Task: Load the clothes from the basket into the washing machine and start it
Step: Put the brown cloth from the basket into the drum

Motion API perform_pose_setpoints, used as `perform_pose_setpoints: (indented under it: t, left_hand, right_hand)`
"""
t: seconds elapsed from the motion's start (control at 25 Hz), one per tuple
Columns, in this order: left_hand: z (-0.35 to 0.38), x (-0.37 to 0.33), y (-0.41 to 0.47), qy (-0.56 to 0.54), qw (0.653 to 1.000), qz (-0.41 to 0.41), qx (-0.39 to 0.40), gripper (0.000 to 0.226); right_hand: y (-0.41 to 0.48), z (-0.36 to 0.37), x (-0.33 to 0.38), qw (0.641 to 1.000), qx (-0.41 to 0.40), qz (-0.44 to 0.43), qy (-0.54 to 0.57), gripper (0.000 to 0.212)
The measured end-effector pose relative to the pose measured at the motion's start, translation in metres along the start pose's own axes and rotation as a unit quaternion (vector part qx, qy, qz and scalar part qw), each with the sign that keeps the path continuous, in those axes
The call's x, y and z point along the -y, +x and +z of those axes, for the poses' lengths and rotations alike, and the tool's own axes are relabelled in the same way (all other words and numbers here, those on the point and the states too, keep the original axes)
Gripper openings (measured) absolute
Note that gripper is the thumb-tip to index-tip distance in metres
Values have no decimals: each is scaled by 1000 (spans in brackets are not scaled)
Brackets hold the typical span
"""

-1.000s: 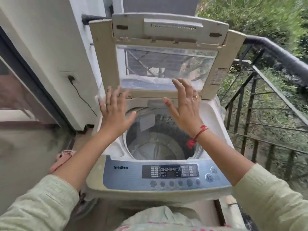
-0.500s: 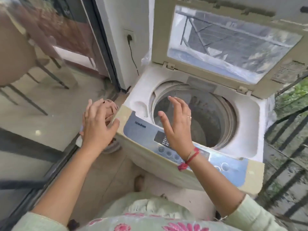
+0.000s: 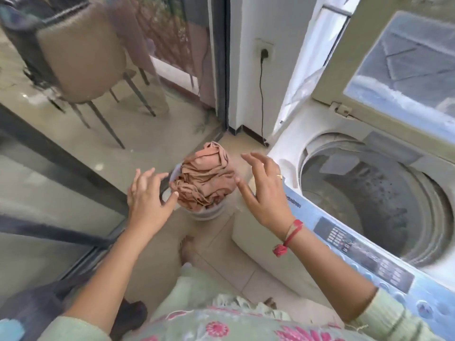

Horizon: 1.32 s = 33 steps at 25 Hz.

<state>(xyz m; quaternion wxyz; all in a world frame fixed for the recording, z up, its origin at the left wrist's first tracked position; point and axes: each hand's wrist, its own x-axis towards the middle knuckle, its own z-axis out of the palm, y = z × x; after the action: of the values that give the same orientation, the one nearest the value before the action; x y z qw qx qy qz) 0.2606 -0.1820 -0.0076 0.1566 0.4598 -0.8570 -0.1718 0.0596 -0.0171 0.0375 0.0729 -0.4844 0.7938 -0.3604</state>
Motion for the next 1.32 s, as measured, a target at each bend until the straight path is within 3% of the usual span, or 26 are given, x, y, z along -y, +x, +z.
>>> perform_pose_setpoints:
  t: [0.2,0.32,0.48,0.6,0.8,0.96,1.04,1.08,1.16,1.24,1.32]
  left_hand:
    - [27,97,99,3,997,4,83,67]
    - [54,153,152,18,988,-10,154,51]
    - [112,197,204,48,972,9,229,50]
    - [173,210,231,56,955,31,290,51]
    - [277,205,254,28,955,49,290,53]
    - [337,183,284,-4,962,113,249,91]
    - [361,171,294,23,945,163,282,100]
    - [371,167,297,42,932,180,310,91]
    - [383,165,300,44,923,192,330,51]
    - [377,167,302,2,939,180,292,27]
    - [355,170,304,-48,955,143,256,19]
  right_hand:
    - [88,101,15,997,26,61,-36,50]
    - [143,159,-1,989,63,114,-70,51]
    - [185,235,-51,959,128,177,-179,53]
    - [184,287,-99,923,186,290,-168,63]
    - [151,361,-178,867,139,475,-58,78]
    - [154,405,-227,769,38,636,42,100]
    - [152,420,-253,755,3,651,78,90]
    - [149,423,-260,768,11,637,69,72]
    - [144,425,-264,796,26,605,17,41]
    - [140,417,-257,811,10,585,-4,33]
    - [137,399,-243,818,-30,575,-1,31]
